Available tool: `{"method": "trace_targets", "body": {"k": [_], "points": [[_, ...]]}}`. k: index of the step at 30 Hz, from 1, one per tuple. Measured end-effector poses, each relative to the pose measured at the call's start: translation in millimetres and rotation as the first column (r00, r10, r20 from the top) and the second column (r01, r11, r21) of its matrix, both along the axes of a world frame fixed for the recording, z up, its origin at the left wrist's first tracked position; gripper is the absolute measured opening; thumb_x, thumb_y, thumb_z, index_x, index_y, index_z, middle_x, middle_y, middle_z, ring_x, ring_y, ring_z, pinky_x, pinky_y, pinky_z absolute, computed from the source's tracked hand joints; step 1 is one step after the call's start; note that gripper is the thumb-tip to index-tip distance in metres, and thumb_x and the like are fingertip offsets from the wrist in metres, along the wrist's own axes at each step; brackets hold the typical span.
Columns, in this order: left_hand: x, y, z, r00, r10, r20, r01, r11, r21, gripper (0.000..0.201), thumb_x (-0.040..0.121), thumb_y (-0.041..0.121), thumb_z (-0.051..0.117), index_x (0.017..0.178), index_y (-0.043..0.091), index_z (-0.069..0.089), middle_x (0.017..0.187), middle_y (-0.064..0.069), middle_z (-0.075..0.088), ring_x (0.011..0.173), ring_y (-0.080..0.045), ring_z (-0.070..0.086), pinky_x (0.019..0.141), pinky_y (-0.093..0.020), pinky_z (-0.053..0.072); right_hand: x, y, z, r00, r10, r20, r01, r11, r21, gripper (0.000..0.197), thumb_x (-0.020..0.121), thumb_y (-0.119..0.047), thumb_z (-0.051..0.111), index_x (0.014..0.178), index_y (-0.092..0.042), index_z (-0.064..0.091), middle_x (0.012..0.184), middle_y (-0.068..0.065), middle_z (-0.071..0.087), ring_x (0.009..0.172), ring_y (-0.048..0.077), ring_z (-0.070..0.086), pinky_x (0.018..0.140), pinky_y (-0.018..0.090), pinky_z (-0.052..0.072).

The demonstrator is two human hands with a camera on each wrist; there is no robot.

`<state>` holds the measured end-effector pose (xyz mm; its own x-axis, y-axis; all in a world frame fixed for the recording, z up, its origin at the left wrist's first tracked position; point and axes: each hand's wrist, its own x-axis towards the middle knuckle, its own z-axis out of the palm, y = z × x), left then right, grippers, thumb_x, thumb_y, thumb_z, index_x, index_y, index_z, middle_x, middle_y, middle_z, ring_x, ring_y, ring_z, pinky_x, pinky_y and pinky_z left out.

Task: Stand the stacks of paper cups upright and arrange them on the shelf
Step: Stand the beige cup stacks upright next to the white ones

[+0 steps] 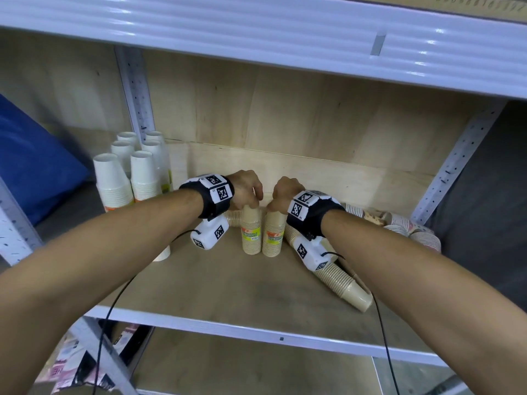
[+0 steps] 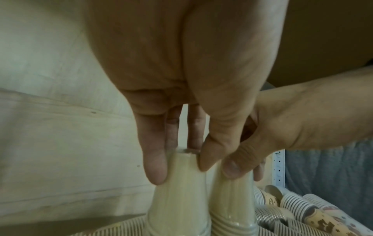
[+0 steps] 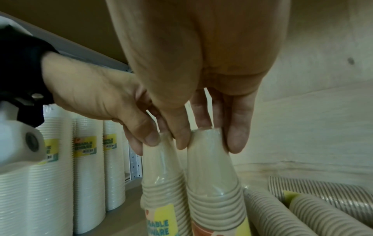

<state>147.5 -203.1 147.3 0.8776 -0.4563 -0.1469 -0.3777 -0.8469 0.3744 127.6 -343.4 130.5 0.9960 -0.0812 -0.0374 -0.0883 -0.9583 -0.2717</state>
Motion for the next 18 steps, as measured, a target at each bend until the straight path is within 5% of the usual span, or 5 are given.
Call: {"method": "trace_targets", "body": {"k": [6,10,12,15,18], "points": [[1,19,17,0.994,0.11,-0.023,-0.108,0.99,0.091,0.026,0.082,0.007,0.07,0.107,0.013,0.071,0.098,-0.003,0.066,0.073,-0.018,0.068,0.056,-0.025,0.056,8,15,9,0.997,0.083,0.006,-0.083,0.995,0.06,0.041,0.073,-0.026,0.079,0.104,-0.004,0.063,0.099,0.008,0.062,0.082,0.022,0.059,0.058,0.023,0.042],[2,36,26,0.979,0.204,0.017,-0.205,0.969,0.138,0.025,0.082,0.002,0.069,0.107,0.003,0.071,0.103,-0.009,0.069,0.084,-0.025,0.069,0.073,-0.034,0.061,14,35,14,0.991,0.134,0.013,-0.135,0.985,0.107,0.024,0.075,-0.021,0.078,0.083,-0.007,0.06,0.089,0.007,0.061,0.078,0.022,0.061,0.048,0.02,0.037],[7,47,25,0.969,0.243,0.047,-0.248,0.953,0.173,0.006,0.085,0.0,0.067,0.091,0.001,0.068,0.08,-0.004,0.069,0.067,-0.013,0.065,0.058,-0.018,0.056,18,46,16,0.987,0.159,0.014,-0.159,0.979,0.125,0.023,0.075,-0.019,0.079,0.081,-0.005,0.063,0.089,0.008,0.064,0.08,0.023,0.063,0.054,0.02,0.041],[14,60,22,0.937,0.329,0.115,-0.345,0.924,0.167,0.032,0.089,0.001,0.064,0.064,0.014,0.049,0.041,0.01,0.053,0.042,0.0,0.053,0.037,-0.008,0.037,22,61,15,0.98,0.199,0.013,-0.199,0.966,0.165,0.036,0.074,-0.021,0.081,0.1,-0.002,0.067,0.101,0.01,0.067,0.092,0.025,0.066,0.067,0.026,0.05],[13,70,18,0.913,0.373,0.163,-0.401,0.892,0.208,0.031,0.088,0.008,0.064,0.063,0.013,0.047,0.065,0.001,0.049,0.067,-0.014,0.052,0.048,-0.019,0.038,28,76,10,0.973,0.228,0.03,-0.23,0.955,0.185,0.041,0.074,-0.021,0.081,0.108,-0.003,0.066,0.107,0.01,0.066,0.097,0.026,0.065,0.076,0.029,0.054]]}}
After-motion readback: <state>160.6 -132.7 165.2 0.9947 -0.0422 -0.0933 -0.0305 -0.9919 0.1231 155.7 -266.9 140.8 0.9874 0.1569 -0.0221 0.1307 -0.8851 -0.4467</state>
